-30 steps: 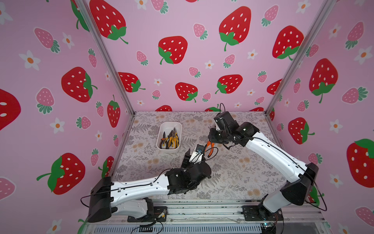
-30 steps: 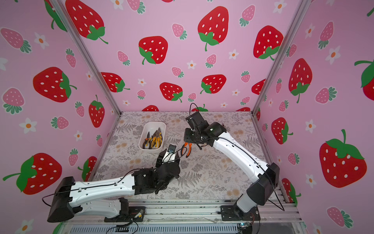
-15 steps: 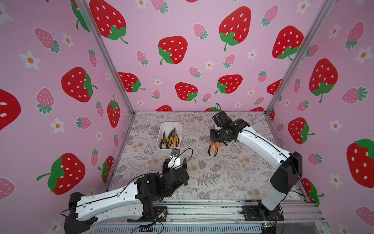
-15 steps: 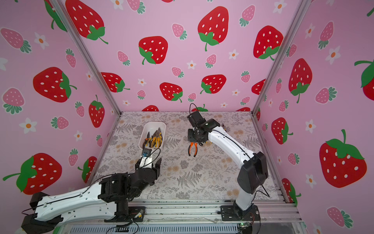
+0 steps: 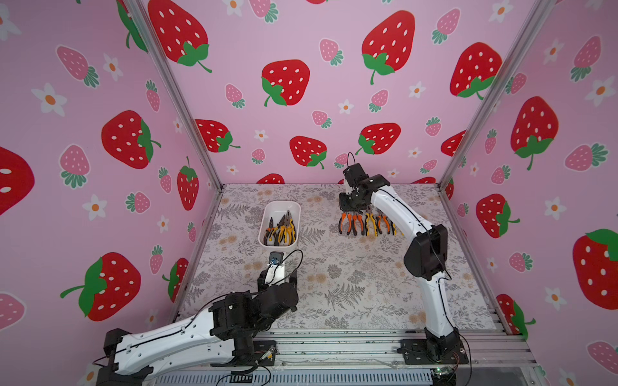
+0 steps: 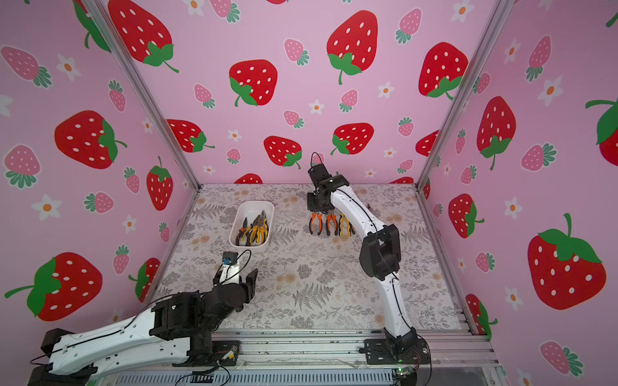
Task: Take the pliers out of the storage box
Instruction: Place the pliers at the center of the board.
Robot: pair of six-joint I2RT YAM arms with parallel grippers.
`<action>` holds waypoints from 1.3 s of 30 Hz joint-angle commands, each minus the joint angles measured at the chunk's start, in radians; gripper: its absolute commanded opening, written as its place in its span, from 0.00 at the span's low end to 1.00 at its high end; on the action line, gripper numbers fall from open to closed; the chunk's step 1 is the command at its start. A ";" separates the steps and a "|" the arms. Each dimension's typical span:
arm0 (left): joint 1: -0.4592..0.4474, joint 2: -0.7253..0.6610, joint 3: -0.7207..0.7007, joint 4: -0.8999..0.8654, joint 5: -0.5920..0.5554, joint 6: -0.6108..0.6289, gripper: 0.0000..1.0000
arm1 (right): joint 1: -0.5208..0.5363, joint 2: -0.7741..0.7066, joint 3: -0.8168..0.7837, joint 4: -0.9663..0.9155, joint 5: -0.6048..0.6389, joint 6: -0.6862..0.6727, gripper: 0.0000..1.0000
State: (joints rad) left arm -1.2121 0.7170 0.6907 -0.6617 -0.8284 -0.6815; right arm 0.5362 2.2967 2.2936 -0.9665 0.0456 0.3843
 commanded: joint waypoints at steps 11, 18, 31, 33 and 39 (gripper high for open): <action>0.077 0.180 0.000 0.173 0.134 0.046 0.63 | -0.029 0.219 0.153 0.015 -0.068 -0.074 0.00; 0.149 0.187 -0.030 0.207 0.195 0.059 0.63 | -0.028 0.244 0.136 0.095 -0.024 -0.087 0.00; 0.201 0.150 -0.056 0.211 0.236 0.073 0.62 | -0.037 0.344 0.245 0.091 -0.013 -0.074 0.18; 0.208 0.144 -0.061 0.213 0.242 0.073 0.62 | -0.038 0.352 0.253 0.092 -0.012 -0.069 0.21; 0.237 0.124 -0.081 0.226 0.275 0.066 0.62 | -0.054 0.382 0.274 0.097 -0.018 -0.031 0.28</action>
State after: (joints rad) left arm -0.9855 0.8532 0.6205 -0.4454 -0.5690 -0.6243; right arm 0.4961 2.6495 2.5401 -0.9001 0.0158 0.3290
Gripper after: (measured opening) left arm 0.625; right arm 0.279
